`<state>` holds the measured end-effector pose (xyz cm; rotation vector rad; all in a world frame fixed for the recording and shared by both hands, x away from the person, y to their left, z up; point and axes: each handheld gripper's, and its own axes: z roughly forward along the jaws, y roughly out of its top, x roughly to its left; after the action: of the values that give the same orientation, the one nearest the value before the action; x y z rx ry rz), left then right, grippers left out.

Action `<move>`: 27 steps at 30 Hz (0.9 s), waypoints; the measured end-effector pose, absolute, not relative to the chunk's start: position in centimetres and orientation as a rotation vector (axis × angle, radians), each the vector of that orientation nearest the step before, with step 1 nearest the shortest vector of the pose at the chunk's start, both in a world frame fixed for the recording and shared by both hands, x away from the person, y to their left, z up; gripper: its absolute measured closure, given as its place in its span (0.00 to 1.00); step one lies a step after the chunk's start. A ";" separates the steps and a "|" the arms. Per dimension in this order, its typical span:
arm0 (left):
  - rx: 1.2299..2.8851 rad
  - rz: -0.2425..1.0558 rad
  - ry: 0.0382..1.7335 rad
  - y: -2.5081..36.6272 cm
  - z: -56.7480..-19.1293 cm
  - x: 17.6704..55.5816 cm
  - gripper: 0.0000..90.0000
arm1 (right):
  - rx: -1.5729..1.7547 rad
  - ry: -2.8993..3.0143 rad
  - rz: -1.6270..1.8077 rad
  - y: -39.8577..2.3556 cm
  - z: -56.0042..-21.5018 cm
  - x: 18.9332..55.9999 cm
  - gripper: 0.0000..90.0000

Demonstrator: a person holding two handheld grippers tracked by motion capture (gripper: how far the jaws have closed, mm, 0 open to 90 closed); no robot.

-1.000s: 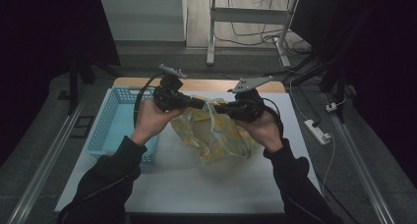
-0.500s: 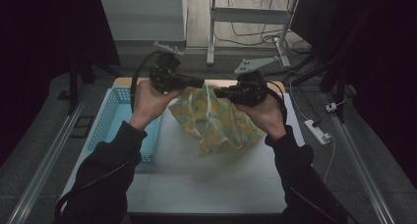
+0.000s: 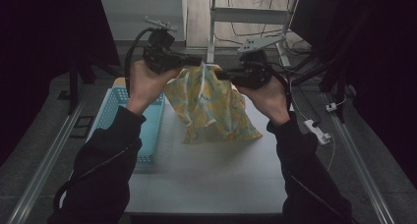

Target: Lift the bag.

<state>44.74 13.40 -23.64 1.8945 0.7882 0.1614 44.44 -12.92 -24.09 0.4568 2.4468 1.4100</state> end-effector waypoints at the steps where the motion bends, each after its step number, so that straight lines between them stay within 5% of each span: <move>1: 1.889 0.165 0.787 13.4 -23.4 44.8 1.00 | 0.457 2.443 1.410 -12.9 -23.8 44.5 1.00; 14: 1.842 0.238 0.778 14.1 -21.7 44.9 1.00 | 0.455 2.375 1.406 -12.3 -21.7 44.7 1.00; 27: 1.907 0.267 0.792 13.4 -24.6 46.3 0.98 | 0.514 2.424 1.331 -12.0 -24.3 46.3 1.00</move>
<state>46.34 13.41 -24.61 1.9066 0.7923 0.2669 46.26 -12.05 -24.33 0.5144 2.4241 1.3312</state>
